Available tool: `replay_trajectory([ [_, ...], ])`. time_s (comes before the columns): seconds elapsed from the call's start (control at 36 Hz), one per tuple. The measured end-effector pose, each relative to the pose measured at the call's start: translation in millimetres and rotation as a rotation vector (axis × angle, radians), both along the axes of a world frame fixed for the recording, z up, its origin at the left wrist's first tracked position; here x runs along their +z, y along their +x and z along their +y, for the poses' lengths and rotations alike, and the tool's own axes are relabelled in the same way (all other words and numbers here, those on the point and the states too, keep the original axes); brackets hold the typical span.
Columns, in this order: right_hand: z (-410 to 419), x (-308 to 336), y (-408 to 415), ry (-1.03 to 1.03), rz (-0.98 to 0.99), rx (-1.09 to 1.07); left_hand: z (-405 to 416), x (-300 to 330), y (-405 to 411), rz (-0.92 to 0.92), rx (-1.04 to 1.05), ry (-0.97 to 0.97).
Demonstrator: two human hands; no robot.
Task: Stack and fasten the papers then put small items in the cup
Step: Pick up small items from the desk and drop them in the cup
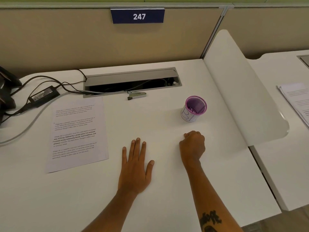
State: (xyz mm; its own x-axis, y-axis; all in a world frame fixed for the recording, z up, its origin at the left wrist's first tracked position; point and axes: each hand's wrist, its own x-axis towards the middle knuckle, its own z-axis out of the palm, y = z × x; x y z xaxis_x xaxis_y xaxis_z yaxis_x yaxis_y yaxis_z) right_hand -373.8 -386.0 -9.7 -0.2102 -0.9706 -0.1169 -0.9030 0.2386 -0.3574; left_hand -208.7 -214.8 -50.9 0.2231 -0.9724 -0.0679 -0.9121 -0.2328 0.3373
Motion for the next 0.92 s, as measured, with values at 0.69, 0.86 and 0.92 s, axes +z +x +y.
replay_trajectory([
  [0.69, -28.2, 15.4, -44.9, 0.021, -0.171, 0.152, 0.6, 1.0, 0.0, -0.015, -0.001, 0.015],
  [0.86, -59.9, 72.7, -47.9, -0.089, -0.311, 0.136, 0.8, 1.9, 0.1, -0.019, -0.004, 0.022],
  [0.92, -72.8, 86.1, -44.9, -0.124, -0.343, 0.141, 0.6, 1.9, 0.3, -0.016, -0.004, 0.023],
])
